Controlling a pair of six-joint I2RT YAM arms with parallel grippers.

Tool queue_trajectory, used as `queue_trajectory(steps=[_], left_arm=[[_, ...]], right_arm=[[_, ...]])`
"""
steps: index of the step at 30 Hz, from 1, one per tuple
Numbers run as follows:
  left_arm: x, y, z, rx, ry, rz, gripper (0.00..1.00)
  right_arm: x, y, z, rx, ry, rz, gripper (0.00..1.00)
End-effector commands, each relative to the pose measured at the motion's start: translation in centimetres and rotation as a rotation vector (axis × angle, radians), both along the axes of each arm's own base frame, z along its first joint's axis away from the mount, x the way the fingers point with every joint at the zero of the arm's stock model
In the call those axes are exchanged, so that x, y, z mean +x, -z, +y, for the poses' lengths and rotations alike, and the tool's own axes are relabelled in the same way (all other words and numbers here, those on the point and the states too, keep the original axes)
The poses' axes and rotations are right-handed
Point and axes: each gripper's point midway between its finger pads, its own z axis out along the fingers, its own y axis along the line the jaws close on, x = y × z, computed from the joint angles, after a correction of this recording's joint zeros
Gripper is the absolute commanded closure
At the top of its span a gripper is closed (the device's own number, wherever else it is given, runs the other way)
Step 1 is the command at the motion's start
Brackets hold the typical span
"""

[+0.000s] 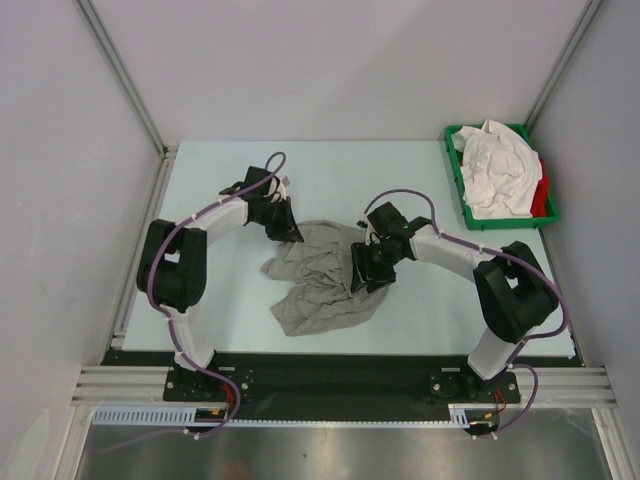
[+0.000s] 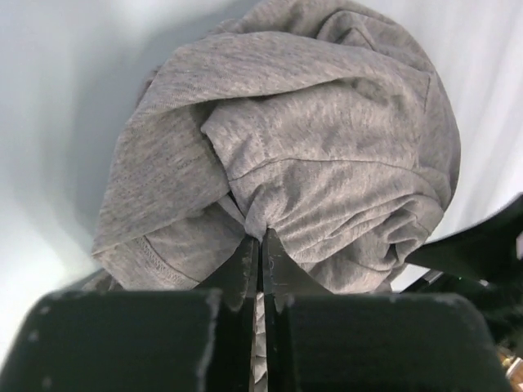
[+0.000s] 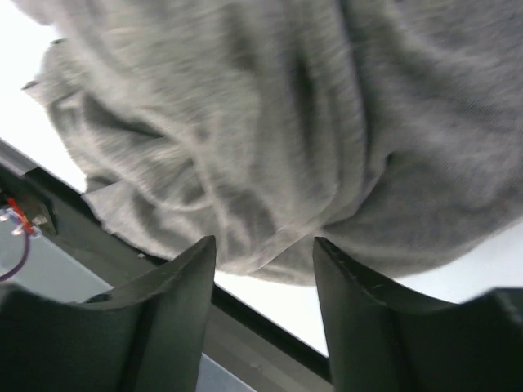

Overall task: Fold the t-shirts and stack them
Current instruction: Flatten the tshirt out

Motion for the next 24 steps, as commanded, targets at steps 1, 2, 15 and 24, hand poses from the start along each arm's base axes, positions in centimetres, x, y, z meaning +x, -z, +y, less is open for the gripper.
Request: queue_trajectory(steps=[1,2,15,24], left_arm=[[1.2,-5.1,-0.8,-0.051,0.02,-0.133,1.0],[1.1,-6.5,-0.7,-0.054,0.013,-0.166,1.0],[-0.3,-16.7,2.0,-0.025,-0.084,-0.411,1.0],[-0.3,-18.3,1.2,-0.076,-0.071,-0.438,1.0]], right_arm=[[1.8,0.4,0.5,-0.02,0.02,-0.03,0.46],[2.0,0.5,0.5,-0.024,0.026,-0.033,0.47],[1.5,-1.9,1.5,0.006,0.016,-0.061,0.53],[-1.2,-2.3,3.3,0.019,0.048,-0.053,0.34]])
